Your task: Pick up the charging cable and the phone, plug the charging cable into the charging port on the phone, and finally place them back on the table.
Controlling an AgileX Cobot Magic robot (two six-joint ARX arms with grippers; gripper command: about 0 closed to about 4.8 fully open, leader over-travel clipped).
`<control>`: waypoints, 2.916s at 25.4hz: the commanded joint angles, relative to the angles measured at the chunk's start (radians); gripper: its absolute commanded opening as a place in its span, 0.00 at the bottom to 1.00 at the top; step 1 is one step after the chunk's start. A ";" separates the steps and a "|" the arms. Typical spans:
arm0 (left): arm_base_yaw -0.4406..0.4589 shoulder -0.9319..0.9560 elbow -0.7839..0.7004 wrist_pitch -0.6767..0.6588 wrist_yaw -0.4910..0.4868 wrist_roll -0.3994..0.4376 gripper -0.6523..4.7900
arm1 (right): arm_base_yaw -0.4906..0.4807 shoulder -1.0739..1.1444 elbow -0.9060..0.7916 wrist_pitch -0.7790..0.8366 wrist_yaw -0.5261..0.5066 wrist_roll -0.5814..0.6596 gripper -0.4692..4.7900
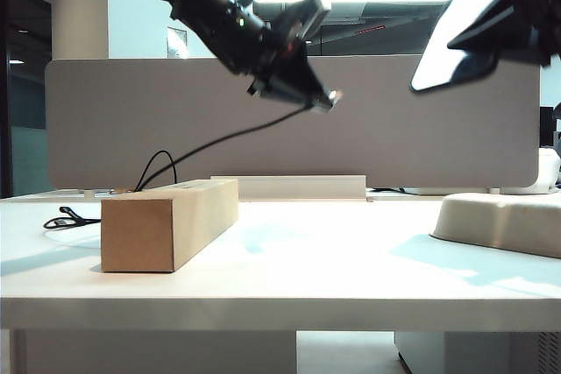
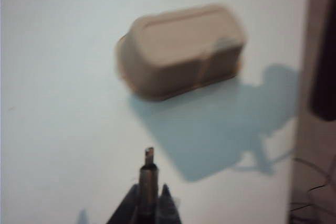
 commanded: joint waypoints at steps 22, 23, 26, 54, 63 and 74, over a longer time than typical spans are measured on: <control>-0.096 -0.041 0.006 0.131 0.532 -0.177 0.11 | 0.000 -0.006 0.075 0.488 0.052 0.304 0.08; -0.098 -0.041 0.006 0.147 0.531 -0.190 0.11 | 0.000 -0.006 0.075 0.491 0.050 0.314 0.08; -0.102 -0.040 0.006 0.186 0.542 -0.204 0.11 | 0.000 -0.006 0.075 0.497 0.033 0.326 0.08; -0.112 -0.039 0.006 0.274 0.621 -0.274 0.11 | 0.000 -0.006 0.075 0.551 0.011 0.457 0.08; -0.112 -0.039 0.006 0.296 0.639 -0.301 0.11 | 0.000 -0.006 0.075 0.540 -0.011 0.457 0.08; -0.117 -0.039 0.006 0.385 0.638 -0.390 0.11 | 0.000 -0.005 0.074 0.518 -0.034 0.449 0.08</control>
